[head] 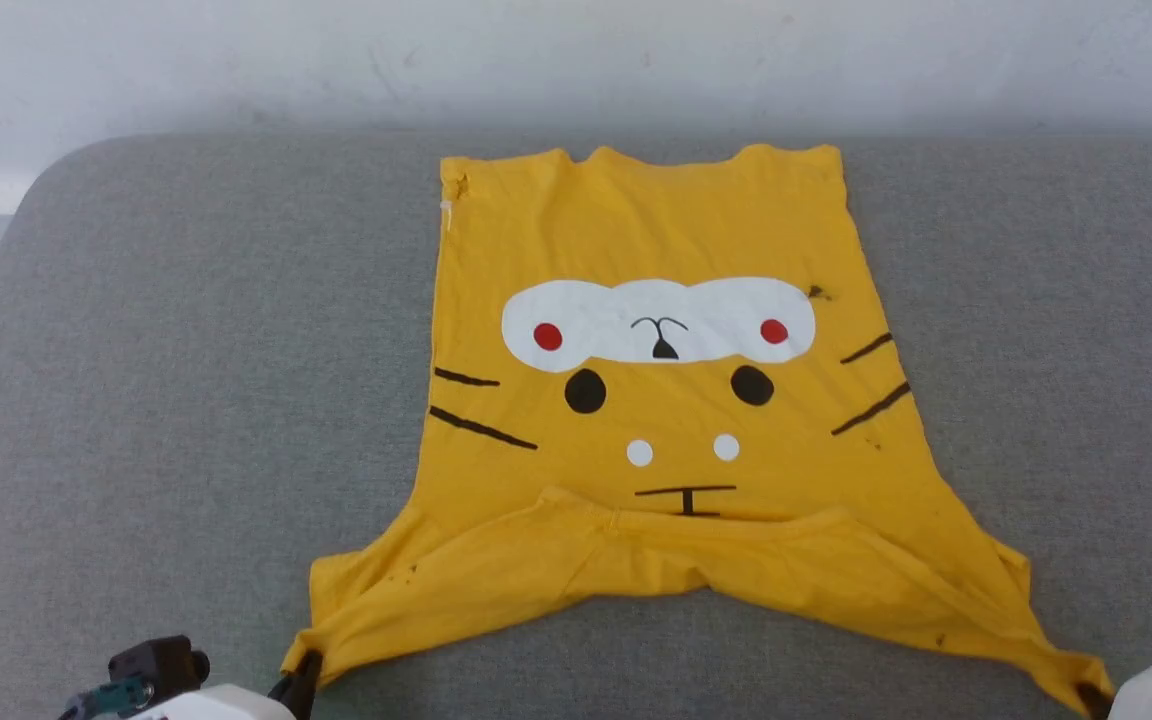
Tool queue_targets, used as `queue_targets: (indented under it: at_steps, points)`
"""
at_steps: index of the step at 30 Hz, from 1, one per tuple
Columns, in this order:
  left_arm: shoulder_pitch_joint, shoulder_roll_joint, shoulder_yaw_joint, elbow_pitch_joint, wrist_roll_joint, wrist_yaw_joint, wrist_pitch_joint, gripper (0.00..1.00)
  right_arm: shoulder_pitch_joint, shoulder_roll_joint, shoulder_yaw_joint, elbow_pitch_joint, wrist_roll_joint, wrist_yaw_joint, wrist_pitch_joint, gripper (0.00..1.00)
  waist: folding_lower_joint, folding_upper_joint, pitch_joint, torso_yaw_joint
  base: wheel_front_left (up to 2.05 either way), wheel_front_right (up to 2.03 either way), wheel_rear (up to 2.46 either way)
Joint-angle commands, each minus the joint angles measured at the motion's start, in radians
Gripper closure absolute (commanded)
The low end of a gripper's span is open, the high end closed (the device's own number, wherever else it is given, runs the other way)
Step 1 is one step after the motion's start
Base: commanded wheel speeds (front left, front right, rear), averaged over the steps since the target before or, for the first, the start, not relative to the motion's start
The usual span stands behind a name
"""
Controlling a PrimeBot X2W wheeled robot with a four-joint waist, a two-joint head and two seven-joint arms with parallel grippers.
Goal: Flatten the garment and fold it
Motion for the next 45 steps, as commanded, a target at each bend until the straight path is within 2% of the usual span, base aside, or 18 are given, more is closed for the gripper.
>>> queue_targets:
  at_steps: [1, 9, 10, 11, 12, 21, 26, 30, 35, 40, 45]
  points:
    - [0.016, 0.001, 0.004, 0.003, 0.005, 0.011, -0.010, 1.00, 0.020, 0.002, -0.003, 0.028, 0.013, -0.002, 0.003, 1.00, 0.0001, -0.0001, -0.001, 0.002, 0.00, 0.00, 0.00]
    - [0.019, -0.014, 0.002, 0.006, 0.006, 0.007, -0.047, 1.00, 0.017, 0.002, 0.027, 0.138, 0.035, -0.002, -0.059, 1.00, 0.0001, -0.0001, -0.002, 0.010, 0.00, 0.00, 0.00]
    - [0.016, -0.015, 0.002, 0.002, 0.006, 0.005, -0.055, 1.00, 0.013, 0.002, 0.031, 0.134, 0.033, -0.002, -0.081, 0.73, 0.0001, -0.0001, -0.003, 0.011, 0.00, 0.00, 0.00]
    - [0.015, -0.015, 0.001, -0.005, 0.008, 0.003, -0.062, 1.00, 0.009, 0.002, 0.034, 0.128, 0.034, -0.002, -0.104, 0.10, 0.0001, -0.0001, -0.004, 0.013, 0.00, 0.00, 0.00]
    - [0.013, -0.016, 0.002, -0.013, 0.008, 0.000, -0.070, 1.00, 0.007, 0.002, 0.036, 0.118, 0.036, -0.002, -0.122, 0.00, 0.0001, -0.0001, -0.005, 0.014, 0.00, 0.00, 0.00]
    - [-0.004, -0.010, -0.018, -0.073, 0.028, -0.018, -0.099, 1.00, -0.041, 0.002, 0.052, -0.105, -0.025, -0.002, -0.331, 0.00, 0.0001, -0.0001, -0.001, 0.048, 0.00, 0.00, 0.00]
    - [-0.026, -0.021, -0.043, -0.104, 0.038, -0.022, -0.102, 1.00, -0.164, -0.005, 0.080, -0.141, -0.073, -0.002, -0.477, 0.00, 0.0001, -0.0001, 0.028, 0.086, 0.00, 0.00, 0.00]
    - [-0.052, -0.029, -0.061, -0.128, 0.044, -0.028, -0.104, 1.00, -0.308, -0.051, 0.106, -0.069, -0.078, -0.002, -0.548, 0.00, 0.0001, -0.0001, 0.072, 0.127, 0.00, 0.00, 0.00]
    - [-0.089, -0.046, -0.084, -0.149, 0.046, -0.040, -0.110, 1.00, -0.526, -0.132, 0.139, 0.092, -0.062, -0.002, -0.557, 0.00, 0.0001, -0.0001, 0.151, 0.184, 0.00, 0.00, 0.00]
    - [-0.130, -0.067, -0.104, -0.153, 0.046, -0.051, -0.122, 1.00, -0.741, -0.208, 0.161, 0.257, -0.071, -0.002, -0.501, 0.00, 0.0001, -0.0001, 0.247, 0.244, 0.00, 0.00, 0.00]
    - [-0.165, -0.088, -0.117, -0.153, 0.044, -0.061, -0.142, 1.00, -0.921, -0.273, 0.167, 0.382, -0.102, -0.002, -0.385, 0.00, 0.0001, -0.0001, 0.343, 0.298, 0.00, 0.00, 0.00]
